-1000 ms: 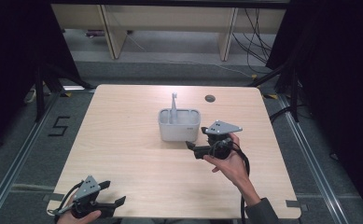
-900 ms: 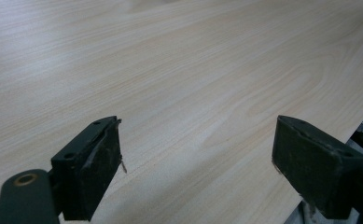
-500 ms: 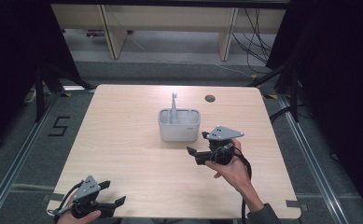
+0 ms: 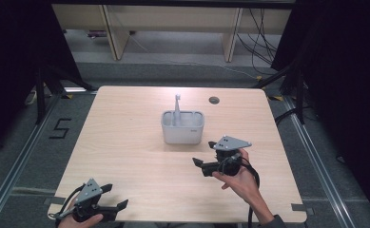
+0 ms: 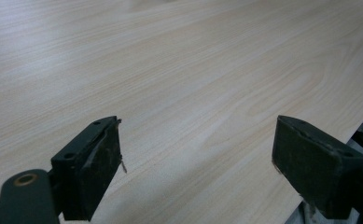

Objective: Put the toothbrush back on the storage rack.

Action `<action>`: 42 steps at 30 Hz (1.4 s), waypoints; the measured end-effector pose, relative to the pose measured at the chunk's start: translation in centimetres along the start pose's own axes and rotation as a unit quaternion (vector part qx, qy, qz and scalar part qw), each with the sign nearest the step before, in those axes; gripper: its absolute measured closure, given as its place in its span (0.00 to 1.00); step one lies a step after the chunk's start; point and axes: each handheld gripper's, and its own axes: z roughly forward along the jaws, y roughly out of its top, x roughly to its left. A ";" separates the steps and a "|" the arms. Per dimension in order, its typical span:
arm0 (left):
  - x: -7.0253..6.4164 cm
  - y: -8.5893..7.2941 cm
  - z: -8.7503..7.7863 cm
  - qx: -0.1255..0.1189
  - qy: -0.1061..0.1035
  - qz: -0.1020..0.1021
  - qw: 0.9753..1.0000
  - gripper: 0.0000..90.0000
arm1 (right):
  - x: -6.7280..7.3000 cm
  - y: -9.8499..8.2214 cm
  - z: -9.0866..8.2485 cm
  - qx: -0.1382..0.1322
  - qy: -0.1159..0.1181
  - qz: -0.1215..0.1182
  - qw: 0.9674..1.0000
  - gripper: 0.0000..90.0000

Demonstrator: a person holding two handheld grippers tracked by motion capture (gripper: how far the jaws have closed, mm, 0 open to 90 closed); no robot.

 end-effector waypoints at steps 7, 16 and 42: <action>0.0 0.0 0.0 0.000 0.000 0.000 1.000 0.17 | 0.2 -0.6 -0.2 0.007 0.006 0.000 1.000 0.21; 0.0 0.0 0.0 0.000 0.000 0.000 1.000 0.17 | 0.3 -1.6 -0.5 0.010 0.005 0.002 1.000 0.21; 0.0 0.0 0.0 0.000 0.001 0.001 1.000 0.17 | 0.3 -4.3 -1.5 0.017 0.005 0.013 1.000 0.21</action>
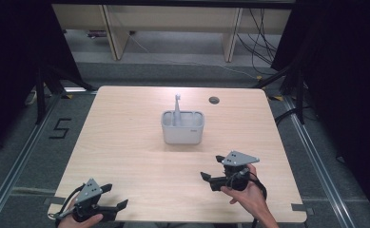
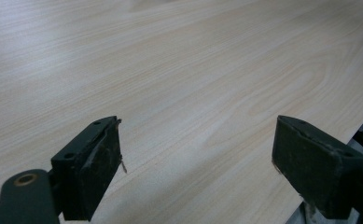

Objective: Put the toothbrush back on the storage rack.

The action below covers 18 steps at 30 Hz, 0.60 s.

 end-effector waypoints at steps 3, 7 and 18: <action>0.0 0.0 0.0 0.000 0.000 0.000 1.000 0.17 | 0.1 -0.2 -0.1 0.004 -0.002 0.007 1.000 0.20; 0.0 0.0 0.0 0.000 0.000 0.000 1.000 0.17 | 0.0 -0.6 -0.1 -0.003 -0.001 -0.005 1.000 0.20; 0.0 0.0 0.0 0.001 0.000 0.000 1.000 0.17 | 0.7 -1.8 -0.4 0.002 -0.004 0.031 1.000 0.18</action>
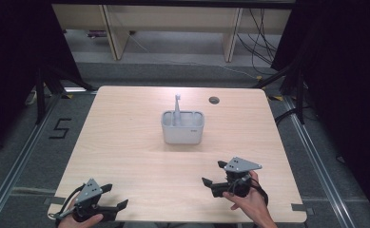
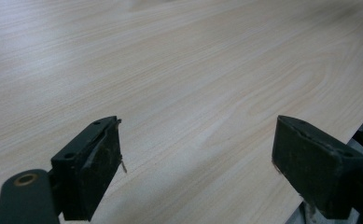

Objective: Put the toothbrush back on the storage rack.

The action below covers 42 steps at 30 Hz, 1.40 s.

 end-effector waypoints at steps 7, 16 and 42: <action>0.1 0.0 -0.1 0.005 0.000 0.006 1.000 0.17 | -0.1 -0.5 -0.4 -0.011 0.002 -0.013 1.000 0.18; 0.0 0.0 0.0 -0.002 -0.003 0.003 1.000 0.17 | -0.1 -1.6 -1.2 -0.012 -0.004 -0.005 1.000 0.18; 0.0 0.0 -0.2 0.000 0.001 0.004 1.000 0.17 | -0.5 -2.7 -2.1 -0.020 -0.007 0.001 1.000 0.18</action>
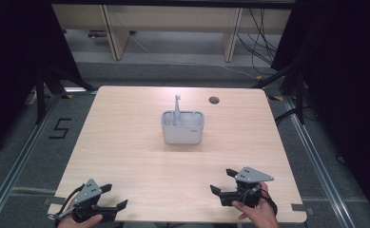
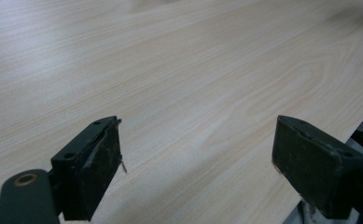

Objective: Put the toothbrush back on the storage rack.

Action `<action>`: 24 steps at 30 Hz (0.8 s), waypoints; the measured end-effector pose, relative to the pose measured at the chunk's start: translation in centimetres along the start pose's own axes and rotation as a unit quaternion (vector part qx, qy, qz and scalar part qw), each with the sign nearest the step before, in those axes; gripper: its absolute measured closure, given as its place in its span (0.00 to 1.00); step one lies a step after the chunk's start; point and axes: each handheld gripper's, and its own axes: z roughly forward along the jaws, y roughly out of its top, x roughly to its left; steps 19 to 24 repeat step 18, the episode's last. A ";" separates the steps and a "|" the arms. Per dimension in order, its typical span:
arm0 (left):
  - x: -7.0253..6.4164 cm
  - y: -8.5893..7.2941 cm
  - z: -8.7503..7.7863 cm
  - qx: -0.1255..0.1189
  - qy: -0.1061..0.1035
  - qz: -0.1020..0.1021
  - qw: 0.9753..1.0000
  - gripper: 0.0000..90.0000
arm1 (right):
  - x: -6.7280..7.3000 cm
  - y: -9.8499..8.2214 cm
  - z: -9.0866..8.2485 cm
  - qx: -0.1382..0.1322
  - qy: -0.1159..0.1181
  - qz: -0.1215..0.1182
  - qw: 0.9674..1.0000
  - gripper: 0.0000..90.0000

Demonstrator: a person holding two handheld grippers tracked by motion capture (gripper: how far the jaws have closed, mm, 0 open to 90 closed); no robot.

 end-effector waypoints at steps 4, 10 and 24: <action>0.0 0.0 0.0 -0.002 0.000 -0.003 1.000 0.17 | 0.0 0.0 0.1 -0.004 -0.001 -0.006 1.000 0.18; -0.1 0.0 0.1 -0.002 -0.002 -0.003 1.000 0.17 | 0.0 0.1 0.1 -0.004 0.000 -0.005 1.000 0.18; 0.0 0.0 0.1 -0.002 -0.002 -0.003 1.000 0.17 | 0.1 0.0 0.1 0.001 0.008 0.013 1.000 0.18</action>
